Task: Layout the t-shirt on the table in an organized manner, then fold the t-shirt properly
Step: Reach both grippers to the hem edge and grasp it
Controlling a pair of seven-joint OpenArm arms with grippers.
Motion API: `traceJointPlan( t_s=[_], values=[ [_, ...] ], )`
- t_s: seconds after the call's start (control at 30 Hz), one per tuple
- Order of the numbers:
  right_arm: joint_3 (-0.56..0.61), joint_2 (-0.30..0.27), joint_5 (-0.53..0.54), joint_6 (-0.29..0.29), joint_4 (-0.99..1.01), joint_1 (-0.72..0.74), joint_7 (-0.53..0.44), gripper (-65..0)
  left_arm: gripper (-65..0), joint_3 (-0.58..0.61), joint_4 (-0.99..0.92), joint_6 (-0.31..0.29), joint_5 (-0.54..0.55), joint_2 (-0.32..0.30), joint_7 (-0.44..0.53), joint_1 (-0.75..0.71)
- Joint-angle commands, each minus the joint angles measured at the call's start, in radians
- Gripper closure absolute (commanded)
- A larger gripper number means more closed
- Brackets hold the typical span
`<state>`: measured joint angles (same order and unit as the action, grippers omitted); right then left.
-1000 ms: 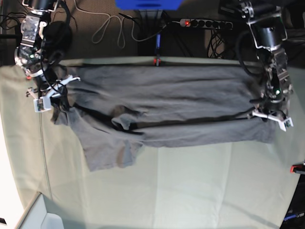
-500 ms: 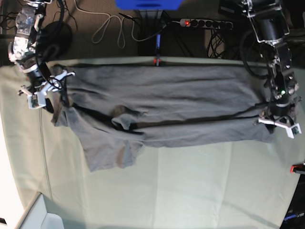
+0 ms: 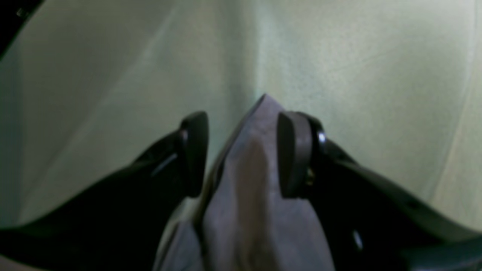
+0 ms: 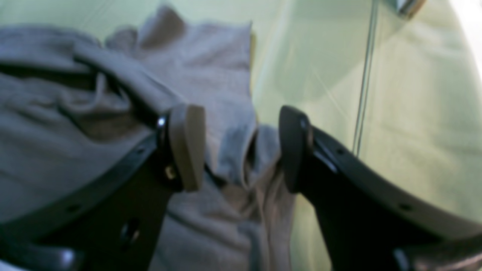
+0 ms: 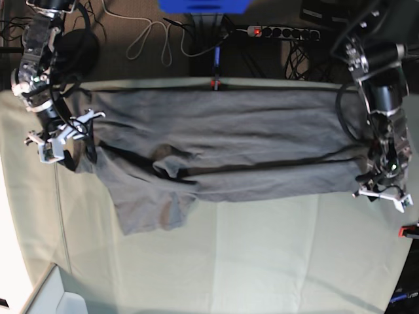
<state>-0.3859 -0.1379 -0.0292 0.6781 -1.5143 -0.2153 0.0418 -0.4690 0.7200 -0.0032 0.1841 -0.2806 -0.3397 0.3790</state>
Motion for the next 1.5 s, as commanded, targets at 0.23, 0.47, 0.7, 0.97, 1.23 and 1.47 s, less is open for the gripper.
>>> traceJointPlan(
  t_s=[0.23, 0.47, 0.7, 0.97, 1.23, 1.47],
  values=[
    [-0.005, -0.012, 0.016, 0.02, -0.018, 0.011, -0.032, -31.9, -28.9, 0.003, -0.224, -0.002, -0.004, -0.018, 0.216, 0.102],
    [-0.005, -0.013, 0.015, 0.02, -0.018, 0.021, -0.032, -31.9, -28.3, 0.003, -0.262, -0.002, -0.004, -0.026, 0.219, 0.1],
    [0.002, -0.019, 0.015, 0.02, 0.027, 0.146, 0.042, -32.2, -12.1, 0.003, -0.265, -0.002, -0.004, -0.029, 0.219, 0.099],
    [0.072, -0.032, -0.125, 0.02, 0.338, 0.5, 0.263, -32.3, -0.1, 0.003, -0.262, -0.002, -0.004, -0.029, 0.219, 0.099],
    [0.129, -0.047, -0.127, 0.02, 0.794, 0.758, 0.257, -32.3, -0.1, 0.003, -0.257, -0.002, -0.004, -0.029, 0.213, 0.099],
    [0.129, -0.056, -0.128, 0.02, 0.929, 0.768, 0.097, -32.3, -0.1, 0.003, -0.256, -0.002, -0.004, -0.027, 0.213, 0.097]
  ],
)
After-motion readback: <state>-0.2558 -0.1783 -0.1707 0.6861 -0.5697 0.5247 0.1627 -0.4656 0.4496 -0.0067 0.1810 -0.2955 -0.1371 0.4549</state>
